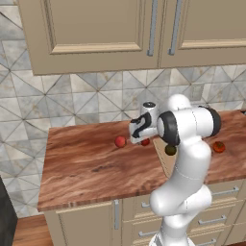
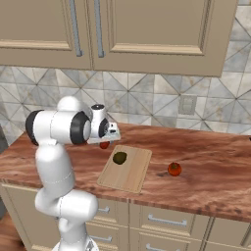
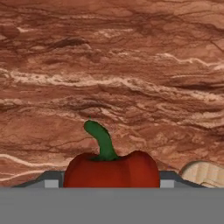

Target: Place the avocado, onion, tomato, and bell pepper on the cutting board.

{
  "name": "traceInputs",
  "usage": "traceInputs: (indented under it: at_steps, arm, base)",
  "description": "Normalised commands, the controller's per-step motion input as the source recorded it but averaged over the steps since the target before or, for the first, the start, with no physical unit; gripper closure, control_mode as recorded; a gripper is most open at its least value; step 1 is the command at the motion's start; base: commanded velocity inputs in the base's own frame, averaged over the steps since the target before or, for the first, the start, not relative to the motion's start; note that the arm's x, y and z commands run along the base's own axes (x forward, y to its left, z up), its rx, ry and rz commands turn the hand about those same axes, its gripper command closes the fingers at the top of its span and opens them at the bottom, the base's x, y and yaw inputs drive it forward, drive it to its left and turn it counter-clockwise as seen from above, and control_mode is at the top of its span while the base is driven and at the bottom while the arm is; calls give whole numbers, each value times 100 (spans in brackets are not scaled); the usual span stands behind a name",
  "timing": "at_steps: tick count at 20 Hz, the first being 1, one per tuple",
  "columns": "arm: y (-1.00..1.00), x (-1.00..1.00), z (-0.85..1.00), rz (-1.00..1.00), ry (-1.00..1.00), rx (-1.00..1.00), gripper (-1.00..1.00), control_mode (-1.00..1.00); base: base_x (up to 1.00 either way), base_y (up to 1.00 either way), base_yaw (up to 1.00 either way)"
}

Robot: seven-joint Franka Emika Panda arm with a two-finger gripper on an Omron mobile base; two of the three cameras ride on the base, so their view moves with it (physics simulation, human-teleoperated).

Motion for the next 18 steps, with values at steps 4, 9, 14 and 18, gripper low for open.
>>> traceInputs:
  at_steps: [4, 9, 14, 18]
  arm:
    - [0, -43, 88, 0, 4, 6, 100, -100]
    - [0, -69, 96, 0, 5, 8, 100, -100]
    - [-20, -94, 70, 0, 4, 3, 100, -100]
    - [-32, -100, 39, -2, 1, 0, 100, -100]
  base:
    - [0, 0, 0]
    - [0, 0, 0]
    - [0, 0, 0]
    - [0, 0, 0]
